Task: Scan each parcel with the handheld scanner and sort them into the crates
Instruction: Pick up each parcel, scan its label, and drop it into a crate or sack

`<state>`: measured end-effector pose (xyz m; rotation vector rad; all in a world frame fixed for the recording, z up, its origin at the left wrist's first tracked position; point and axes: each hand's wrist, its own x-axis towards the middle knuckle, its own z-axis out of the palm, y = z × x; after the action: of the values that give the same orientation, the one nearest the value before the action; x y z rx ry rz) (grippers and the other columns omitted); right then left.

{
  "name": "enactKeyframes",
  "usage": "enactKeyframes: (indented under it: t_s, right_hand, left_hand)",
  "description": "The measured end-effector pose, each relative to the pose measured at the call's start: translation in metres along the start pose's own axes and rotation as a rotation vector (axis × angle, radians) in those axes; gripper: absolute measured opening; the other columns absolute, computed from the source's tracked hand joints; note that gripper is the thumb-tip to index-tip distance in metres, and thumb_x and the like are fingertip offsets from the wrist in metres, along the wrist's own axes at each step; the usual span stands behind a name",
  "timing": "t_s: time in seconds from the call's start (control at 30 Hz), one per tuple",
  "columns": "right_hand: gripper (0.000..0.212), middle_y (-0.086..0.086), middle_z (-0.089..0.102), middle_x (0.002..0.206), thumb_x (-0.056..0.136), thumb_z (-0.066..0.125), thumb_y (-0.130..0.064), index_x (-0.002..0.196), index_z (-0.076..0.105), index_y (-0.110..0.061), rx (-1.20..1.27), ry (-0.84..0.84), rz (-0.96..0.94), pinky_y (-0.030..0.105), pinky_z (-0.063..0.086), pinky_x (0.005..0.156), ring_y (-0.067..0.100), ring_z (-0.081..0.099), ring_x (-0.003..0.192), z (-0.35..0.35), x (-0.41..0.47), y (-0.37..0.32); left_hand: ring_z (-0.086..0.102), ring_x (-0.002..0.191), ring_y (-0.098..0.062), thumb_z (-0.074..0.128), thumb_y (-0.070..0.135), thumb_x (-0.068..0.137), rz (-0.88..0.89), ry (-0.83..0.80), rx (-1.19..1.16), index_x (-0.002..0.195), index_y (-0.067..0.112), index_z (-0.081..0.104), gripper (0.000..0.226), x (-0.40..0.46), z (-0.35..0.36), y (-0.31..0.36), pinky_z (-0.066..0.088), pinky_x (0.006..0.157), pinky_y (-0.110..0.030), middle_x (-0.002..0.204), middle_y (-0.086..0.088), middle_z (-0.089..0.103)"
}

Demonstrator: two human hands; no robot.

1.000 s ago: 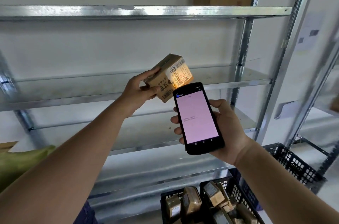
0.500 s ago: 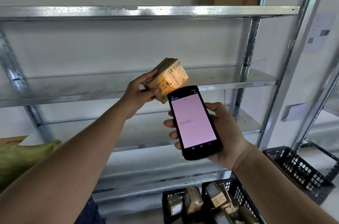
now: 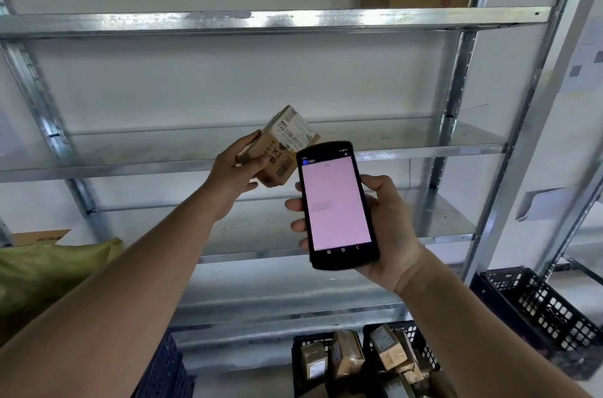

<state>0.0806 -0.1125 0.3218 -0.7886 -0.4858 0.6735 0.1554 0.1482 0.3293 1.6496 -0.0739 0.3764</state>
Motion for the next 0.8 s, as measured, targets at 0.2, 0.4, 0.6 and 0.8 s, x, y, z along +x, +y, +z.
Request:
enactKeyframes:
  t_s: [0.2, 0.4, 0.6, 0.8]
  right_hand:
    - [0.065, 0.029, 0.068, 0.132, 0.1, 0.033, -0.048, 0.136, 0.069, -0.009, 0.052, 0.073, -0.068, 0.049, 0.062, 0.087, 0.042, 0.069, 0.104, 0.011, 0.05, 0.033]
    - [0.071, 0.032, 0.06, 0.142, 0.099, 0.032, -0.049, 0.152, 0.053, -0.006, 0.093, 0.037, 0.065, 0.045, 0.062, 0.083, 0.037, 0.07, 0.099, 0.041, 0.11, 0.113]
    - [0.064, 0.026, 0.069, 0.125, 0.098, 0.03, -0.048, 0.134, 0.063, -0.007, 0.087, 0.034, 0.16, 0.047, 0.056, 0.088, 0.038, 0.071, 0.096, 0.087, 0.189, 0.209]
    - [0.082, 0.03, 0.066, 0.136, 0.088, 0.04, -0.051, 0.153, 0.048, -0.001, 0.045, 0.11, 0.234, 0.047, 0.055, 0.091, 0.04, 0.068, 0.106, 0.134, 0.284, 0.307]
  left_hand:
    - [0.074, 0.108, -0.034, 0.068, 0.024, 0.104, -0.201, 0.248, -0.121, 0.14, 0.029, 0.063, 0.036, -0.042, -0.043, -0.036, 0.06, 0.098, -0.053, 0.127, -0.013, 0.073]
    - [0.071, 0.112, -0.039, 0.068, 0.011, 0.102, -0.315, 0.492, -0.134, 0.129, 0.028, 0.067, 0.032, -0.094, -0.135, -0.073, 0.06, 0.094, -0.059, 0.119, -0.01, 0.073]
    - [0.073, 0.107, -0.038, 0.075, 0.011, 0.096, -0.451, 0.62, -0.062, 0.138, 0.024, 0.064, 0.045, -0.123, -0.266, -0.114, 0.065, 0.081, -0.055, 0.122, -0.014, 0.073]
    - [0.072, 0.108, -0.033, 0.076, 0.012, 0.096, -0.602, 0.662, -0.085, 0.136, 0.024, 0.064, 0.043, -0.126, -0.398, -0.191, 0.065, 0.08, -0.054, 0.121, -0.009, 0.073]
